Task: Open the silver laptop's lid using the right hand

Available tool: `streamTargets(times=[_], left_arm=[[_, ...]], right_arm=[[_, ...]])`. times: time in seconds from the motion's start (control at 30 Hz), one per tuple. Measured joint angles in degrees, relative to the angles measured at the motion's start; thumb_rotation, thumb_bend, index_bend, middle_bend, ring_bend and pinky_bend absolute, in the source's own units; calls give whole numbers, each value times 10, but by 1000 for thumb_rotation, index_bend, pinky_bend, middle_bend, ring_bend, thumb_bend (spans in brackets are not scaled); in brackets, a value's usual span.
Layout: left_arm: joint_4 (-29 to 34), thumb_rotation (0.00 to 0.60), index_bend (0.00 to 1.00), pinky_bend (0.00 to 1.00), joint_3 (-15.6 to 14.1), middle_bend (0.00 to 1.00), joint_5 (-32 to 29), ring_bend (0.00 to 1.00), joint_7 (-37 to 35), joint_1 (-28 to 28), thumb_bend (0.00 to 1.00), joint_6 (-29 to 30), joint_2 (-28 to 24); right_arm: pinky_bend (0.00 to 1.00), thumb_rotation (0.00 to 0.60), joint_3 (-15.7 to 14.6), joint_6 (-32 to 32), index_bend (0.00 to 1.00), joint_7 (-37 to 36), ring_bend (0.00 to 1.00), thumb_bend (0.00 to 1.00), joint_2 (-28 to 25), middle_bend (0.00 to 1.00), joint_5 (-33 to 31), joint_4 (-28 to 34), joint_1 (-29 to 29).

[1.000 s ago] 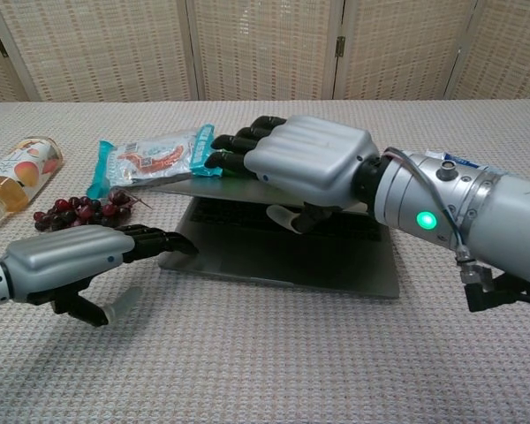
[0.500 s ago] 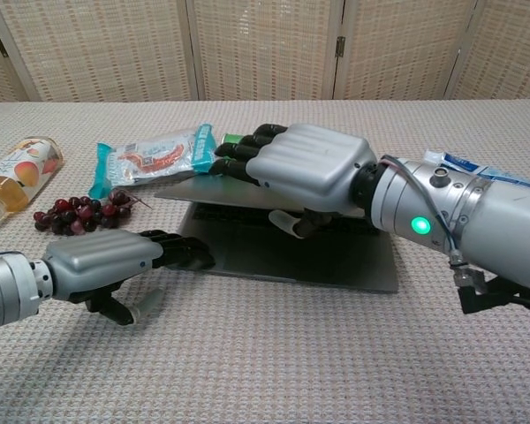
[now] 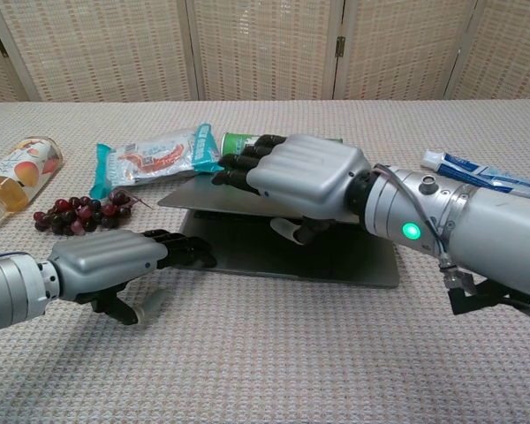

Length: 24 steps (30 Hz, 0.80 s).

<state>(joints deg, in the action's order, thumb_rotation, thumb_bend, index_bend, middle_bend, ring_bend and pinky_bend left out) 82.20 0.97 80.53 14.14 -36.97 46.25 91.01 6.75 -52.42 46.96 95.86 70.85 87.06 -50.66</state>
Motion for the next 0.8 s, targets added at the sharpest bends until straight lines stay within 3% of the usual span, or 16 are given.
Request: streamTargets(times=[0.33,0.8], left_arm=[[5,600,131,0,-5,103,-10,0,4,-4,736,3,-2],[15,600,134,0,-12,103,-14,0,11,-10,735,9,-5]], right_arm=[[0,600,13,-2,0,-3,0,576,5,0,-21,-20,-9],[0,600,84,-15,0,-19,0,576,-49,0,-80,-13,-32]])
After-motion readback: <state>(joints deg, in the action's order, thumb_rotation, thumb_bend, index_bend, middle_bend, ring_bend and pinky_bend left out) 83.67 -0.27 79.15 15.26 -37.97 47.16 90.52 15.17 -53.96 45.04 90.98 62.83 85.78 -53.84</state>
